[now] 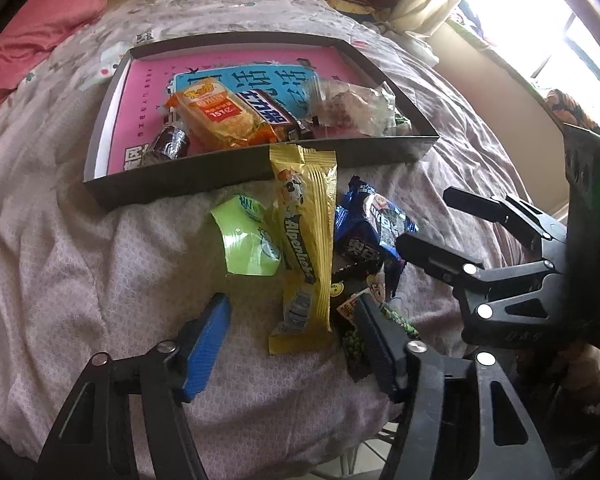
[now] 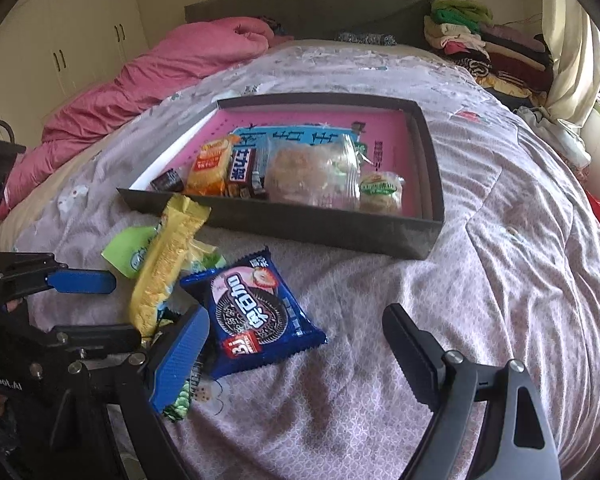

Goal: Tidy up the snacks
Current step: 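Grasp the blue cookie pack with the right gripper while the left gripper grasps the yellow Alpenliebe pack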

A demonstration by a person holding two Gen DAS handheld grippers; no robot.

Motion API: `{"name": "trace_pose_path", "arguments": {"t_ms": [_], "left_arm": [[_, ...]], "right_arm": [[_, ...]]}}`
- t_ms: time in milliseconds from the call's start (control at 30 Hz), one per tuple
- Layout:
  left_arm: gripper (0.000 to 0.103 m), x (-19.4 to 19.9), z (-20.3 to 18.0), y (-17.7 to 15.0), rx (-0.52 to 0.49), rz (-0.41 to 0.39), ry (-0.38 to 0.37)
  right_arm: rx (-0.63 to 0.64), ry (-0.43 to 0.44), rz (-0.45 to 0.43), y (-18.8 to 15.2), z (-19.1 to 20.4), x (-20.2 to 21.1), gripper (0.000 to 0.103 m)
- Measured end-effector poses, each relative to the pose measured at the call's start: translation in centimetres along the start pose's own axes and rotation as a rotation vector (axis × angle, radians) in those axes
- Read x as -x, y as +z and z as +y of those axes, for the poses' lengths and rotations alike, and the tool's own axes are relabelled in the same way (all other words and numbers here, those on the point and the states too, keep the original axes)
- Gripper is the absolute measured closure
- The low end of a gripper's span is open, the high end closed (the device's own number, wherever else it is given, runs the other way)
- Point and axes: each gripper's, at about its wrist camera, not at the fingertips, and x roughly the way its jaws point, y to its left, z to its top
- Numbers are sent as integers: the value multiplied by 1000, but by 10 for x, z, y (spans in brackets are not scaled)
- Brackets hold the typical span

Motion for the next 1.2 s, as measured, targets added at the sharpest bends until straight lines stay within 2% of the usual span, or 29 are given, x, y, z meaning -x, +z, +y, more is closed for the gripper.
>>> {"name": "trace_pose_path", "arguments": {"t_ms": [133,200,467,700,967,1033,1133,1167,1200], "left_arm": [[42,-4,-2,2,2,5,-16],[50,-6,-4,2,-3,7,-24],[62,-14,0,4,17,21,-27],[63,-19,5,6,43,30,-36],[65,-24,2,10,41,22,-28],[66,-25,2,11,42,23,-27],[68,-28,2,13,51,28,-30],[69,-28,3,12,54,29,-30],[71,-29,3,13,58,30,-34]], "right_arm": [[9,5,11,-1,0,-6,15],[13,10,20,-1,0,-10,15],[48,23,34,-1,7,-23,15],[83,22,38,1,9,-35,14],[150,-38,13,1,13,-39,14],[156,-40,13,0,14,-39,20],[169,-31,13,0,14,-37,39],[172,-22,12,-1,14,-37,49],[176,-17,11,0,15,-36,50]]}}
